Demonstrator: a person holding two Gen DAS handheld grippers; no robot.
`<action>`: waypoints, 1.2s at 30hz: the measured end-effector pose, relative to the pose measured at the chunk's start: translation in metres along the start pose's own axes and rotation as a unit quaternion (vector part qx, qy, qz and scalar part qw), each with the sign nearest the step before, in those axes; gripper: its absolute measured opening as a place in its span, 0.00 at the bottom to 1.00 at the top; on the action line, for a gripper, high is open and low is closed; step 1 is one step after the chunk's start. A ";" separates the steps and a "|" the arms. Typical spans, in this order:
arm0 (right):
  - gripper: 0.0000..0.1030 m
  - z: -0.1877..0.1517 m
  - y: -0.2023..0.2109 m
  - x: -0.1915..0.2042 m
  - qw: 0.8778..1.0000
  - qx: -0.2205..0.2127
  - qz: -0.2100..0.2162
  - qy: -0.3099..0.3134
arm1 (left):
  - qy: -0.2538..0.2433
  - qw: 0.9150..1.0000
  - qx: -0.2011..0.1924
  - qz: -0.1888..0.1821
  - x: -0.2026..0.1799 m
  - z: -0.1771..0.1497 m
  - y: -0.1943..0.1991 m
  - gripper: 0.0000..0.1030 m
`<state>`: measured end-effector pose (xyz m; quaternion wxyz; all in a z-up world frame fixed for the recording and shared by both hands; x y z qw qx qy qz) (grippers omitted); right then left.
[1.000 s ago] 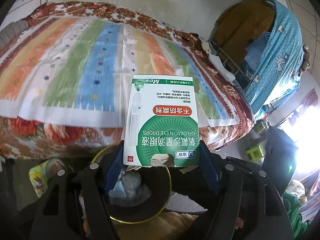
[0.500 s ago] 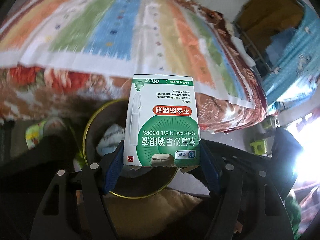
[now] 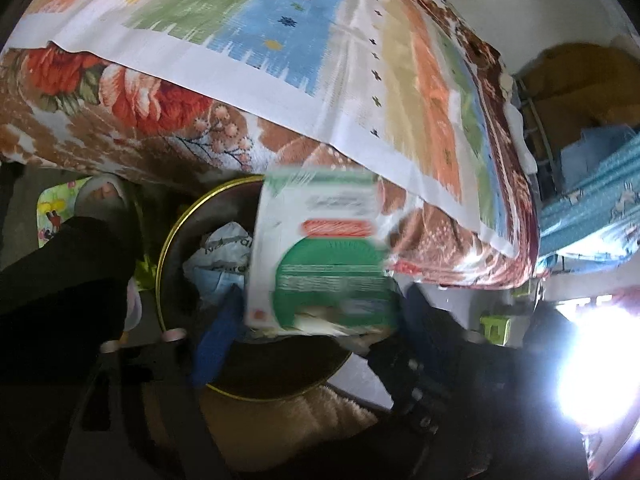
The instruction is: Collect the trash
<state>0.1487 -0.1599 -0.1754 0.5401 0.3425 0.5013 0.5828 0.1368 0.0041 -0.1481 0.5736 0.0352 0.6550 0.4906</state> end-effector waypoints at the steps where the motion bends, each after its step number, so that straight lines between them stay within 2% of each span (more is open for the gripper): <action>1: 0.56 0.001 -0.001 -0.001 1.000 0.000 -0.002 -0.003 | 0.001 1.000 -0.003 0.003 0.001 0.002 0.000 0.83; 6: 0.61 0.000 0.004 -0.001 1.000 -0.005 0.005 0.000 | -0.012 1.000 -0.009 0.008 -0.004 0.002 0.004 0.83; 12: 0.67 -0.006 0.027 -0.006 0.999 -0.033 0.007 0.011 | -0.086 0.995 -0.021 0.043 -0.014 -0.002 0.028 0.83; 17: 0.73 -0.013 0.057 -0.017 0.997 -0.073 -0.004 0.025 | -0.170 0.982 -0.027 0.072 -0.024 -0.012 0.052 0.87; 21: 0.82 -0.020 0.079 -0.026 0.995 -0.097 -0.004 0.023 | -0.229 0.969 -0.053 0.079 -0.033 -0.024 0.073 0.94; 23: 0.89 -0.027 0.088 -0.026 0.994 -0.107 -0.004 0.030 | -0.249 0.963 -0.058 0.079 -0.035 -0.030 0.080 0.94; 25: 0.91 -0.036 0.095 -0.026 0.993 -0.111 0.003 0.034 | -0.254 0.961 -0.062 0.087 -0.032 -0.037 0.088 0.94; 31: 0.91 -0.055 0.112 -0.025 0.990 -0.135 0.011 0.036 | -0.252 0.963 -0.082 0.048 -0.030 -0.063 0.103 0.94; 36: 0.91 -0.061 0.113 -0.019 0.988 -0.145 0.010 0.045 | -0.248 0.962 -0.084 0.080 -0.023 -0.068 0.097 0.94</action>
Point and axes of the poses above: each gripper's, at about its wrist camera, not at the fingertips, and y roughly against the way its jaws point, x to its left, z to its top, the point moved 6 cm from there along -y, roughly the way its jaws point, and after that the axes turned 12 degrees about -z, right-handed, at the moved point
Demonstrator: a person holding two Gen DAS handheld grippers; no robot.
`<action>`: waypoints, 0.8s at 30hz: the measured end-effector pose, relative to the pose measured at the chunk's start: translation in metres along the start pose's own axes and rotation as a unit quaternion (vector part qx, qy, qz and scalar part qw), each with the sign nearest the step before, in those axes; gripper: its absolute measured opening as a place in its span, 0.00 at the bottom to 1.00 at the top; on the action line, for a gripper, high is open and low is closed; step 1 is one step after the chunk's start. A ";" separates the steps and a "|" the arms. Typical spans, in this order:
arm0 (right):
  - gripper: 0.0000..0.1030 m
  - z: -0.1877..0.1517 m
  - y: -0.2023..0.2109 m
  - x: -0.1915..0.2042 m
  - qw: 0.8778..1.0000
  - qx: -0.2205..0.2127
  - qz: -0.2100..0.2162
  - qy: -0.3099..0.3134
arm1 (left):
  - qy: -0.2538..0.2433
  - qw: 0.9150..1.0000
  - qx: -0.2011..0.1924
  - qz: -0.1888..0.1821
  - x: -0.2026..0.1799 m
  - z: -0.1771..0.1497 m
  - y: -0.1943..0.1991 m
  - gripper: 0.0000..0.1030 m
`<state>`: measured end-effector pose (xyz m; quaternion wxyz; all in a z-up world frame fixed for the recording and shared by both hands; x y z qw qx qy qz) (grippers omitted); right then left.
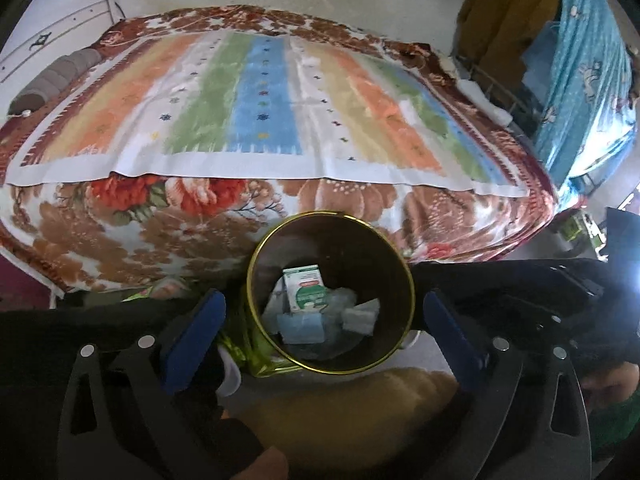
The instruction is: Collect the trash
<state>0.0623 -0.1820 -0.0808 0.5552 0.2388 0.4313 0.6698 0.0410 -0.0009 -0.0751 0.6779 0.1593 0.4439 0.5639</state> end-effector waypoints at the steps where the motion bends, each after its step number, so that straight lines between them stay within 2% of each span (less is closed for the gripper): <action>1: 0.91 0.000 0.000 0.000 1.000 -0.003 0.000 -0.001 | 0.001 1.000 -0.002 -0.001 -0.001 0.000 -0.001 0.94; 4: 0.91 0.000 -0.001 0.003 1.000 -0.007 0.001 0.004 | -0.001 1.000 -0.010 0.003 -0.002 0.001 -0.001 0.94; 12: 0.91 0.000 -0.002 0.005 1.000 -0.009 0.004 0.003 | -0.020 1.000 0.002 0.001 -0.011 -0.002 -0.008 0.94; 24: 0.91 0.001 -0.005 0.010 1.000 -0.003 0.014 -0.005 | 0.004 1.000 0.017 -0.001 -0.007 -0.003 -0.017 0.94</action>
Point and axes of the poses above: each gripper's, at about its wrist camera, not at the fingertips, and y roughly against the way its jaws point, x to its left, z to its top, the point moved 6 cm from there along -y, roughly the way its jaws point, and after that the axes turned 12 degrees about -z, right-handed, at the moved point
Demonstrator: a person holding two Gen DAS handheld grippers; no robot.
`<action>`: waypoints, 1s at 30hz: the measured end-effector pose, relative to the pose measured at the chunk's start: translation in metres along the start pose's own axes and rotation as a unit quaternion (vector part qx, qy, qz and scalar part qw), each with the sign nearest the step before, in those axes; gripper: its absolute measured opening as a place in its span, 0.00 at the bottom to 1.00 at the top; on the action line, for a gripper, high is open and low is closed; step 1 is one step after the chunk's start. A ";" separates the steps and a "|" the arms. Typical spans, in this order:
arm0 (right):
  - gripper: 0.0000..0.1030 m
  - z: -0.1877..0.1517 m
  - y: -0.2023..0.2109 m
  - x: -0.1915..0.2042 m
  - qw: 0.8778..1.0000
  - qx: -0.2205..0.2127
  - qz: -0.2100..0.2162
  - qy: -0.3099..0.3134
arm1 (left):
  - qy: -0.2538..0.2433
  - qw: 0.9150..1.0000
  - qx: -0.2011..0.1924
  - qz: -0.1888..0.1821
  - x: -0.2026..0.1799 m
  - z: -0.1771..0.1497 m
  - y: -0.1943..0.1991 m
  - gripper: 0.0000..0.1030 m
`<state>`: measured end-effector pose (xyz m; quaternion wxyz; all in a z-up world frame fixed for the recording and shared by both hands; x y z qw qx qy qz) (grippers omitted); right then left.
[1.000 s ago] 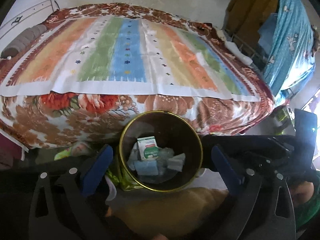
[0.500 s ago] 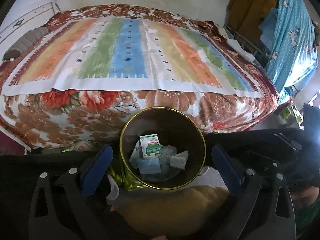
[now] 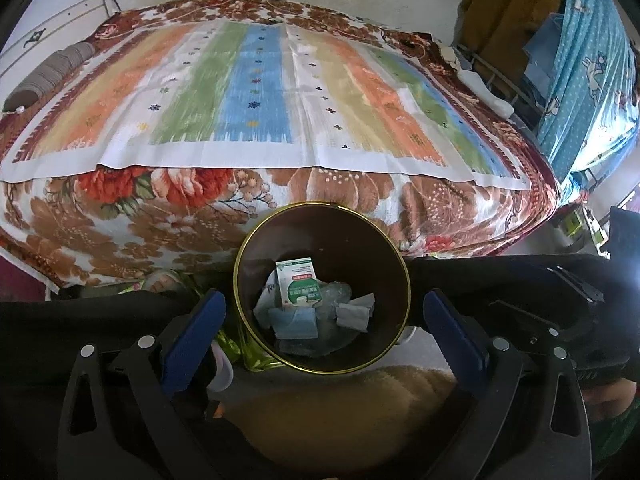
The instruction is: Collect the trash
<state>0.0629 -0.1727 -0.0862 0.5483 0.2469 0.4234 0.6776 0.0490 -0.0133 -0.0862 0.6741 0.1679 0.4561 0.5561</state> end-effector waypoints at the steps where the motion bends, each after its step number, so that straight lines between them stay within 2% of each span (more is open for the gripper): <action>1: 0.91 0.000 0.000 0.000 1.000 0.000 0.000 0.000 | 0.000 1.000 0.001 0.000 0.000 0.000 0.000 0.94; 30: 0.91 -0.002 -0.004 0.001 1.000 0.004 0.002 -0.001 | 0.001 1.000 0.003 -0.001 0.000 0.000 -0.001 0.94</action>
Point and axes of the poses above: each gripper's, at about its wrist camera, not at the fingertips, and y roughly against the way its jaws point, x to its left, z to its top, the point moved 6 cm from there along -y, roughly the way its jaws point, and after that the axes turned 12 degrees about -z, right-handed, at the moved point
